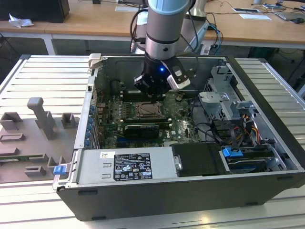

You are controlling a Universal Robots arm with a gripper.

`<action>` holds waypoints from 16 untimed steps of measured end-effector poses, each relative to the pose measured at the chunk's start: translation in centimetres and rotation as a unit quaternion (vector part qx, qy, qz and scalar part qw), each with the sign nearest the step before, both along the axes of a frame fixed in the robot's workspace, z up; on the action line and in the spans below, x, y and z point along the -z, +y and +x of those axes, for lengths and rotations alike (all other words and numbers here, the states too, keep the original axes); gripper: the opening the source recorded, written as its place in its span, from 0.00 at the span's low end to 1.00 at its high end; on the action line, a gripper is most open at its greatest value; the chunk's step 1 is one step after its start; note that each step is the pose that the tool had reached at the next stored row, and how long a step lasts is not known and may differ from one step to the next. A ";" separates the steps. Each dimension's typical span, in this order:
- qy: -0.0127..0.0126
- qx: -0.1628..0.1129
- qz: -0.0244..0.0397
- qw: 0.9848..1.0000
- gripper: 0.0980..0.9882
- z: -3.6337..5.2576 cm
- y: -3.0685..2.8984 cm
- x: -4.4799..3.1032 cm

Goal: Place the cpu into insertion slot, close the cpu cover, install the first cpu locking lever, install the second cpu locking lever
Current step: 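Install the second cpu locking lever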

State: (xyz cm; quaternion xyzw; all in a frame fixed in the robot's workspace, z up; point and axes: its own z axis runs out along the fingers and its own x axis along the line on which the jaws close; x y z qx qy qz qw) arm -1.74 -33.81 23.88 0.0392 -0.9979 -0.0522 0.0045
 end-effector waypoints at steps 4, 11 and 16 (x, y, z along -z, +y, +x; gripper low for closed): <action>0.000 0.000 0.000 1.000 0.01 0.01 -1.26 0.04; 0.000 0.000 0.005 1.000 0.01 -0.48 -3.73 0.23; 0.000 0.000 0.010 1.000 0.01 -3.16 -4.04 0.45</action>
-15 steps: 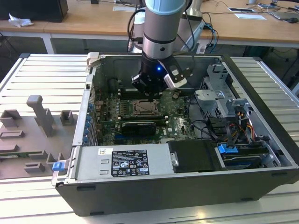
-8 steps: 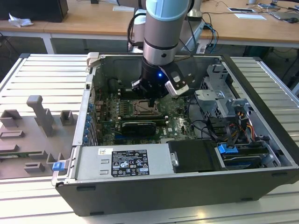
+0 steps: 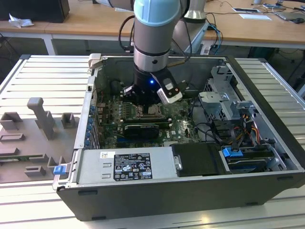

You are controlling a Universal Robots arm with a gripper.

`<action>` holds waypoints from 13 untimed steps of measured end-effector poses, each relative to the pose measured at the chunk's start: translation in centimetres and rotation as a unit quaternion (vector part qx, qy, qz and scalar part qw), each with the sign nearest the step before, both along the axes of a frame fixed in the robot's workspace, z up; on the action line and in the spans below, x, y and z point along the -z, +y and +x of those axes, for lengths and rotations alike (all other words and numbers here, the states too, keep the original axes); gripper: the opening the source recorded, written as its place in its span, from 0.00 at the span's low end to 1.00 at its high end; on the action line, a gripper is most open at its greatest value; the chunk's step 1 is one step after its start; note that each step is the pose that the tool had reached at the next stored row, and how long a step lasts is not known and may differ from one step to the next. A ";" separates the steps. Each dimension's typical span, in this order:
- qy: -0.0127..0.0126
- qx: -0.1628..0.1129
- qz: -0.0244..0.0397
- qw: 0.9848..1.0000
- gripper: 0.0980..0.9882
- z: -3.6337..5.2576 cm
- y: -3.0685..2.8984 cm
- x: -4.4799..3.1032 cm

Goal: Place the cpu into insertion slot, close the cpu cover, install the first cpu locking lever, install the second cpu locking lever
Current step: 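Install the second cpu locking lever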

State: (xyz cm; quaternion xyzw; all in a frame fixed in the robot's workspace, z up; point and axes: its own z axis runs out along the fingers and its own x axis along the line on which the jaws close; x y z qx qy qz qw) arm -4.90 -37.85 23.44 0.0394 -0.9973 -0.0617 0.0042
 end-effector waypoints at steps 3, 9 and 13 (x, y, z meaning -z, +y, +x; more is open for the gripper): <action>0.000 0.000 0.000 1.000 0.01 -0.49 -0.01 0.99; 0.000 -0.003 0.033 0.999 0.01 -0.78 -1.24 1.30; 0.000 -0.008 0.041 0.999 0.01 -1.10 -1.66 1.42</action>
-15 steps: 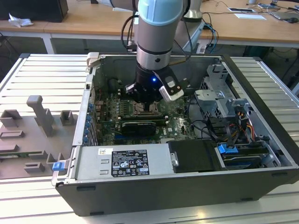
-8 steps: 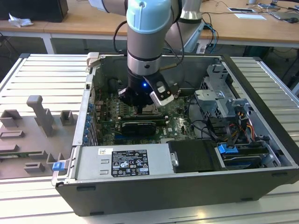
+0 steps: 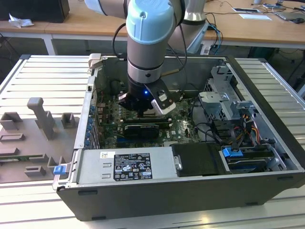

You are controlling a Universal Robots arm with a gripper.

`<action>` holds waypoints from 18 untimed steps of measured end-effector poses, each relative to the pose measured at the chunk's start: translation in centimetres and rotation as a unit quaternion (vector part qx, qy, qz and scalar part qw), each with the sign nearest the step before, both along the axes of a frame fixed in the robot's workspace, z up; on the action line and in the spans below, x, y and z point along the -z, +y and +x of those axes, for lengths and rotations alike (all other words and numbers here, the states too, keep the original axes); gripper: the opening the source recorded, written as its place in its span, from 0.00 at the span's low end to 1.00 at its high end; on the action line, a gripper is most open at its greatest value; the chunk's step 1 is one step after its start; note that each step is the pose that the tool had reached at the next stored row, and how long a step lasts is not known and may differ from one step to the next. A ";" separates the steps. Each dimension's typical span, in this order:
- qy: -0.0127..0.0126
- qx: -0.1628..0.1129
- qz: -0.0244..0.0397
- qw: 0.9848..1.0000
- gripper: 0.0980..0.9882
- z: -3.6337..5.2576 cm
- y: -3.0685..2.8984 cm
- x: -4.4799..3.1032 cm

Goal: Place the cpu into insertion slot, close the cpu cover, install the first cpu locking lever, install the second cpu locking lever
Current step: 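Install the second cpu locking lever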

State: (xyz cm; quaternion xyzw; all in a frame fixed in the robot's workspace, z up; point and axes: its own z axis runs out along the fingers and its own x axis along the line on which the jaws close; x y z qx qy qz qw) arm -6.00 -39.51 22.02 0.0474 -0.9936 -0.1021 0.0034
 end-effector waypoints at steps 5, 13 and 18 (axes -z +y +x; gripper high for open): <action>0.000 -0.018 0.016 1.000 0.01 -0.60 -0.12 0.58; 0.000 -0.025 0.036 0.999 0.01 -0.99 -0.26 1.76; 0.000 -0.029 0.045 0.999 0.01 -1.08 -0.27 2.08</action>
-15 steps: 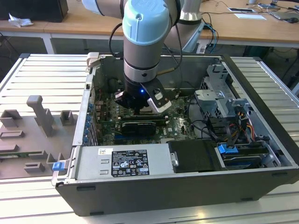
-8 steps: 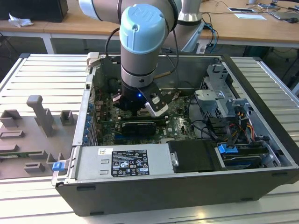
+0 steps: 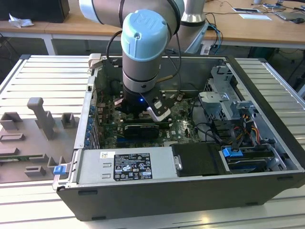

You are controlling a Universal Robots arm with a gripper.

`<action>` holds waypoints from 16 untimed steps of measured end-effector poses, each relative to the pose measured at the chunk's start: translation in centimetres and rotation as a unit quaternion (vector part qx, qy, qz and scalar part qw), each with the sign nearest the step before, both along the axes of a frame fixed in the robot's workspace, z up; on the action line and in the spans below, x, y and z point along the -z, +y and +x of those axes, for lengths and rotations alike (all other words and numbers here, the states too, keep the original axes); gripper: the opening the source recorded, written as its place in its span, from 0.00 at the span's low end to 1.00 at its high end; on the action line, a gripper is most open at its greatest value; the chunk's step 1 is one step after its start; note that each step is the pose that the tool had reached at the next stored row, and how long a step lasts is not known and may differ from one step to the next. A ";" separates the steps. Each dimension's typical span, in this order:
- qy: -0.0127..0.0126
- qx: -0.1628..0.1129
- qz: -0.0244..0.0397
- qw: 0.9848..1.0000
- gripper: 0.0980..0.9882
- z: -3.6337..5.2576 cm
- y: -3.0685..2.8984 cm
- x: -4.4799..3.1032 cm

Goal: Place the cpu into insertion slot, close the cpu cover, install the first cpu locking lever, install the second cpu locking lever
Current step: 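Install the second cpu locking lever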

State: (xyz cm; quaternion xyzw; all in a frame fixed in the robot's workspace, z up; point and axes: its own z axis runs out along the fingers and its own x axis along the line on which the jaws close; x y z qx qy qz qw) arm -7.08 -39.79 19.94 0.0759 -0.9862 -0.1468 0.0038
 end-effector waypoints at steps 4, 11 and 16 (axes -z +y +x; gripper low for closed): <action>0.000 -0.001 0.004 1.000 0.01 -0.05 0.01 0.14; 0.000 -0.002 0.007 1.000 0.01 -0.23 0.00 -0.15; 0.000 -0.002 0.006 1.000 0.01 -0.24 0.00 -0.91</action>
